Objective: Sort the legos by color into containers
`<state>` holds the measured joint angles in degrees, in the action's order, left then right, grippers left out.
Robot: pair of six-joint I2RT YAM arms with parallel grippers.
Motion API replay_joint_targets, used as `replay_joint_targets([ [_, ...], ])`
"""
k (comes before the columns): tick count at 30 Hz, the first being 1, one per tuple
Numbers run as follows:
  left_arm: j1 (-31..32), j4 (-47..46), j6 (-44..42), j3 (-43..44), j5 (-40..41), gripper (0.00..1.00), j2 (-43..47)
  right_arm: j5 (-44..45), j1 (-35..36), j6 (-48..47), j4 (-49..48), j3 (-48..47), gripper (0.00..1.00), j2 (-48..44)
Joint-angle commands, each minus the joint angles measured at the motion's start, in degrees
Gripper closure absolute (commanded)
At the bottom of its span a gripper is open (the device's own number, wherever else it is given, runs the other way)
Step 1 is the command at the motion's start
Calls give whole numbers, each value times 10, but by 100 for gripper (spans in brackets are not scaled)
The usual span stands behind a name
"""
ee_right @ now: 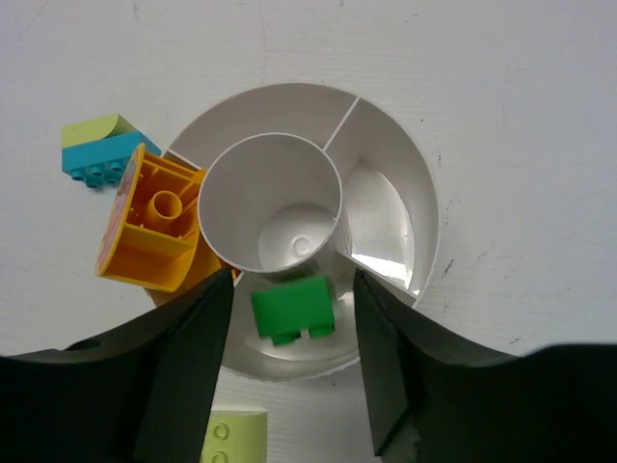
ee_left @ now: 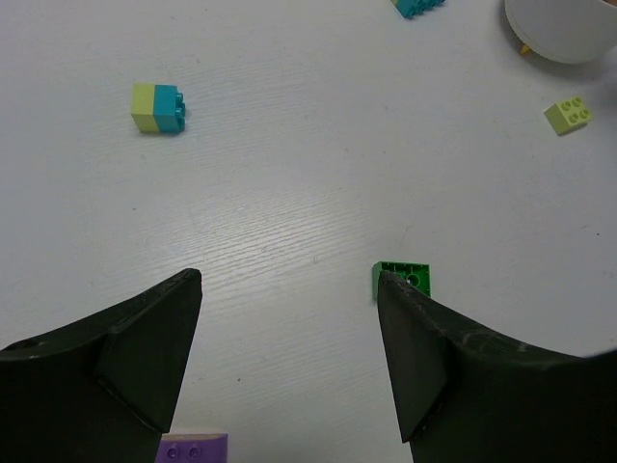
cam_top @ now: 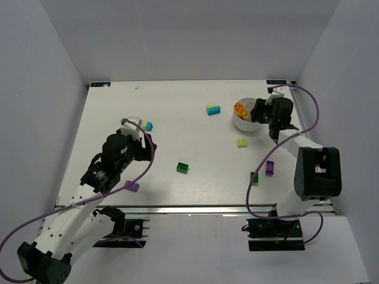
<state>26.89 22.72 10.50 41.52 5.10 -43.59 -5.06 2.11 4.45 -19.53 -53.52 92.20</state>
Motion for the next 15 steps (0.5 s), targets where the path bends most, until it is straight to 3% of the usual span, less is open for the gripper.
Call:
replay_joint_targets([
  [1, -2, -7, -2, -3, -4, 17, 10, -3, -7, 4, -19, -3, 40, -3],
  [4, -2, -7, 0, -3, -4, 17, 8, -7, -8, 6, -13, -3, 34, -10],
  [8, -2, -9, -1, -6, -12, 17, 7, -2, -11, 7, 6, -6, 35, -29],
  [10, -2, -21, -3, -10, -50, 26, 6, -12, -15, -10, 32, -5, 40, -62],
  [11, -2, -28, -3, -13, -79, 33, 4, -27, -13, -35, 47, -4, 42, -75],
  [12, -2, -38, -2, -19, -105, 43, -4, -96, -14, -113, 62, -3, 55, -91],
  [13, -2, -40, 0, -18, -146, 73, -13, -149, -14, -159, 118, -5, 68, -118],
  [14, -2, -43, 3, -17, -163, 83, -23, -220, -15, -219, 160, -7, 79, -129],
  [15, -2, -46, 5, -17, -181, 92, -45, -353, -14, -345, 219, -14, 89, -142],
])
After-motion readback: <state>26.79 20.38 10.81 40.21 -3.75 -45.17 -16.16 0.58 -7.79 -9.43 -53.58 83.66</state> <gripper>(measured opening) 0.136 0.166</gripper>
